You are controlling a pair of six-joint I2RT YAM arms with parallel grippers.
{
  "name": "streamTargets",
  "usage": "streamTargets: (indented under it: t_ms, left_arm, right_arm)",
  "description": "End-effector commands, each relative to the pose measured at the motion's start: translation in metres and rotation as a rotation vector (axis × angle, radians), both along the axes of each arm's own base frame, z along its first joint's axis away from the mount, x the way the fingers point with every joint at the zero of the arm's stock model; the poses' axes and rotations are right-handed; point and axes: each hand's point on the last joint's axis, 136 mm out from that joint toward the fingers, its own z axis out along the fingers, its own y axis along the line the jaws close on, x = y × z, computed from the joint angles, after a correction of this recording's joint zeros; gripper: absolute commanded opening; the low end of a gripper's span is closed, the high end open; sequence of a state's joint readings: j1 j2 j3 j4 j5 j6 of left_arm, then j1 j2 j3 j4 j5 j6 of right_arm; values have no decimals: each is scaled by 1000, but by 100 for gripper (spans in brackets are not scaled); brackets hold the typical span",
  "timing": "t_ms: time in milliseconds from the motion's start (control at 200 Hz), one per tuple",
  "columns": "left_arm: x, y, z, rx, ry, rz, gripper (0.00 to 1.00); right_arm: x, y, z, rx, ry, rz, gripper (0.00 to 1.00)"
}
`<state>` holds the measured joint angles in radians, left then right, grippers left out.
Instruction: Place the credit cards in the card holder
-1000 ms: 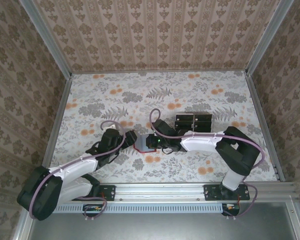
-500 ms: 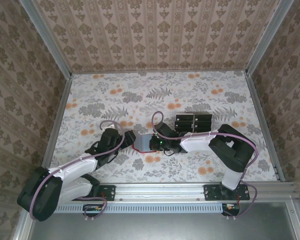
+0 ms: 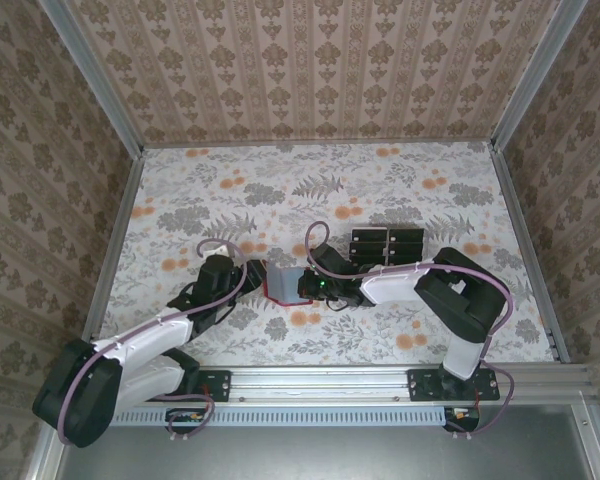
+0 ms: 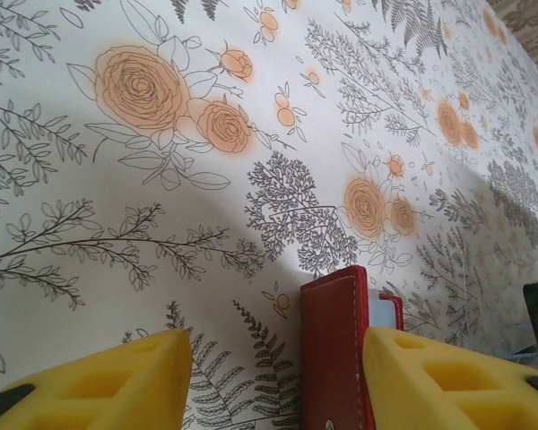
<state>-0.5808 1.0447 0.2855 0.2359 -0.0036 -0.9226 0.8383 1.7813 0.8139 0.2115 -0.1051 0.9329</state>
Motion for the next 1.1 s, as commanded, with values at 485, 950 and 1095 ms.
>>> streamTargets:
  t_ms: [485,950,1095]
  left_arm:
    - [11,-13,26,-56,-47,-20,82]
    - [14,-24,14,-46,-29,-39,63]
    - [14,-23,14,-44,-31,-35,51]
  right_arm:
    - [-14,-27,-44,-99,96,-43,0]
    - [-16,-28,-44,-91,98,-42,0]
    - [-16,-28,-45,-91,99,-43,0]
